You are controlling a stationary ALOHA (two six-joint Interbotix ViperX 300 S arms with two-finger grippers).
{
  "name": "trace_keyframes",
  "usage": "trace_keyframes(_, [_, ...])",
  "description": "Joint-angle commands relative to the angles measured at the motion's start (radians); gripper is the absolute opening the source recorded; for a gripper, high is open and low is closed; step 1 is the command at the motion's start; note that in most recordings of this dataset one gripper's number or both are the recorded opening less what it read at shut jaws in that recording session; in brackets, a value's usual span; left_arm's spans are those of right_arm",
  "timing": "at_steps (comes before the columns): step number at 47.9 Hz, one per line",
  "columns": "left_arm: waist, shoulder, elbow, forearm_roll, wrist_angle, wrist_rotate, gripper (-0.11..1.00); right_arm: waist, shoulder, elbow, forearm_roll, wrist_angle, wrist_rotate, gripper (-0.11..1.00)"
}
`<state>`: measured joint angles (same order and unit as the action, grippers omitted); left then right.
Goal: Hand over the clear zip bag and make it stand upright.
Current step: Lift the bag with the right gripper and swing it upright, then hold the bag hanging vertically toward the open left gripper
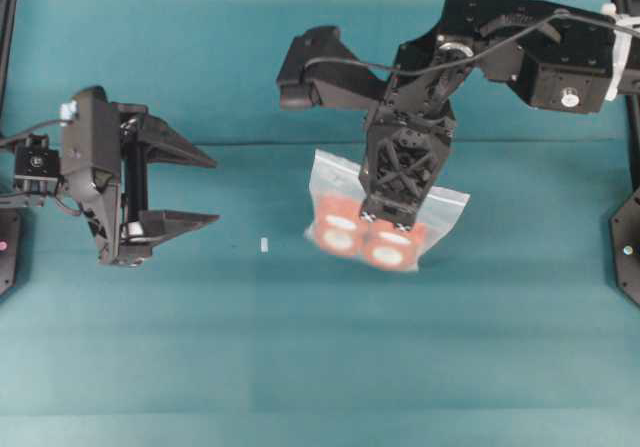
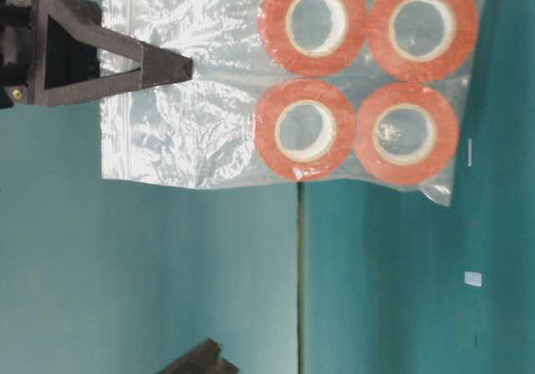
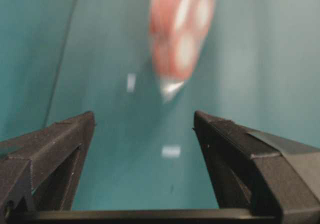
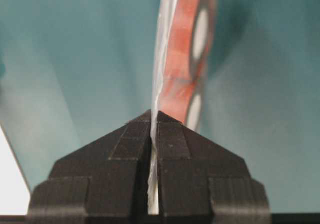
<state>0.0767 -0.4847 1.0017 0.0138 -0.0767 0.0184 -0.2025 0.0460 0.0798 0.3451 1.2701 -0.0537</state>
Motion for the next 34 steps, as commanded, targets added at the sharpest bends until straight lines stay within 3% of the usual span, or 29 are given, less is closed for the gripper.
trace_keyframes(1, [0.002, -0.005, -0.017, 0.002, 0.006, 0.002, 0.9, 0.0, -0.009, -0.026, -0.011, 0.0, -0.031, 0.03])
trace_keyframes(19, [0.0, -0.006, -0.014, 0.002, 0.005, -0.009, 0.9, 0.026, 0.031, -0.055, -0.048, -0.006, -0.202, 0.03])
trace_keyframes(34, [0.0, -0.021, 0.002, 0.002, 0.011, -0.021, 0.9, 0.049, 0.087, -0.127, -0.11, -0.032, -0.279, 0.03])
